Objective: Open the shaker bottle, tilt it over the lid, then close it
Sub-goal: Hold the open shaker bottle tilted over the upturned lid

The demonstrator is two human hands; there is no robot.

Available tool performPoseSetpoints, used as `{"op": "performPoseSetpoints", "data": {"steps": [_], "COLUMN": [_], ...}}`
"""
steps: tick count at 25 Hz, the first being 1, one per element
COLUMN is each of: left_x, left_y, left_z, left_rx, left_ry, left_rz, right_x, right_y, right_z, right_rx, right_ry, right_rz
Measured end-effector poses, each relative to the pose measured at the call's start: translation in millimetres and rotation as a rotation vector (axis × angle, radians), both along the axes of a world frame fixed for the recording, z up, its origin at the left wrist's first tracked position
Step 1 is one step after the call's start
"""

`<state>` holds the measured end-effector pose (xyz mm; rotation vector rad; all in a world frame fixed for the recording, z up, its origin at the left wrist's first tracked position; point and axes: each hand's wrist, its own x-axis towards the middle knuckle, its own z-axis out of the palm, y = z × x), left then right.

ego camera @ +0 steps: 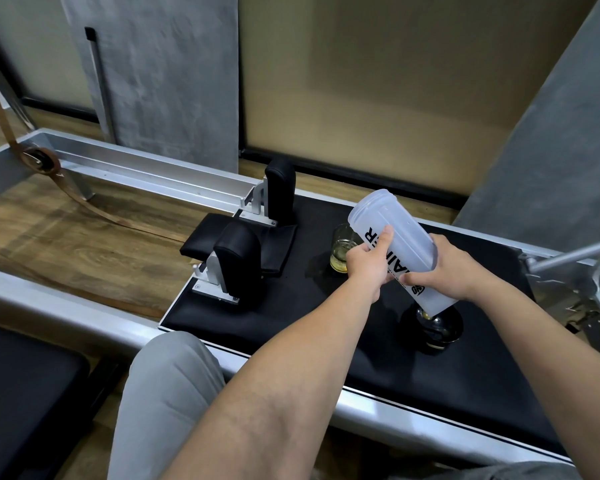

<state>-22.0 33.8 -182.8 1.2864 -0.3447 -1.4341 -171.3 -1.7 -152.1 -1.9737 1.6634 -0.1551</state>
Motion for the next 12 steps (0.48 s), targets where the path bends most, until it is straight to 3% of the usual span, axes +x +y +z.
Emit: {"op": "performPoseSetpoints", "data": {"steps": [12], "left_x": [-0.7], "left_y": [0.8], "left_z": [-0.2], "left_rx": [-0.008], "left_ry": [-0.001], "left_rz": [-0.007], "right_x": [-0.3], "right_y": [-0.7], "right_z": [0.0], "right_rx": [-0.008], "right_ry": [0.018], "right_rz": [0.003]}}
